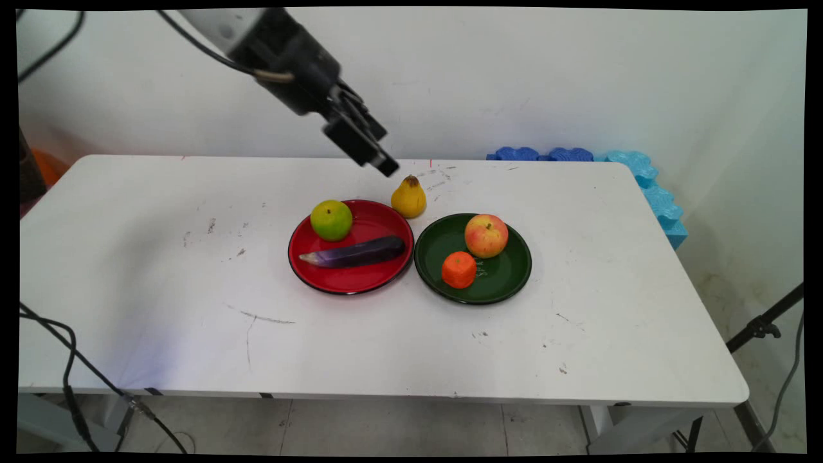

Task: Pick up the mandarin from the green plate

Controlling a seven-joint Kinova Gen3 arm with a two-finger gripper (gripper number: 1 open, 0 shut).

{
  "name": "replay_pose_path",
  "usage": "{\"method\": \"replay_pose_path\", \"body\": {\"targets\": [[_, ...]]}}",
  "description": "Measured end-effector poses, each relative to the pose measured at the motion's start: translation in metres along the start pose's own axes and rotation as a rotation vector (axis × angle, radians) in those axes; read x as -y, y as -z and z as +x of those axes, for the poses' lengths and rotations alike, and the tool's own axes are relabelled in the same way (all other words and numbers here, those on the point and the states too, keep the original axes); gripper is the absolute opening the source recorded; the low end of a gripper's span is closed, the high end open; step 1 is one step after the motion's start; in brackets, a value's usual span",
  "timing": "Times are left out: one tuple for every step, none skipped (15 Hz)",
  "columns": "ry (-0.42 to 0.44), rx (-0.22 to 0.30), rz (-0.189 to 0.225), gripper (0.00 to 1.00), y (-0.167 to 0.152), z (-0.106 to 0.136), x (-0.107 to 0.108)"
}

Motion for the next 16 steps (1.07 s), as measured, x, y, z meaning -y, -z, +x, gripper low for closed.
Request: {"method": "replay_pose_path", "body": {"targets": [[0.004, 0.015, 0.004, 1.00, -0.015, 0.004, 0.000], [0.007, 0.030, 0.007, 1.00, -0.031, 0.008, -0.001], [0.006, 0.042, 0.009, 1.00, -0.044, 0.012, -0.002], [0.007, 0.056, 0.013, 1.00, -0.059, 0.015, -0.002], [0.011, 0.069, 0.017, 1.00, -0.074, 0.017, -0.002], [0.014, 0.080, 0.021, 1.00, -0.087, 0.019, -0.002], [0.016, 0.087, 0.022, 1.00, -0.095, 0.020, -0.003], [0.018, 0.097, 0.025, 1.00, -0.107, 0.022, -0.003], [0.022, 0.109, 0.028, 1.00, -0.121, 0.023, -0.003], [0.026, 0.120, 0.033, 1.00, -0.133, 0.024, -0.003], [0.030, 0.128, 0.037, 1.00, -0.143, 0.024, -0.003], [0.032, 0.133, 0.040, 1.00, -0.149, 0.024, -0.003], [0.037, 0.142, 0.044, 1.00, -0.161, 0.025, -0.002], [0.041, 0.149, 0.047, 1.00, -0.170, 0.026, -0.002], [0.047, 0.158, 0.050, 1.00, -0.180, 0.026, -0.002], [0.051, 0.165, 0.054, 1.00, -0.189, 0.026, -0.001]]}}
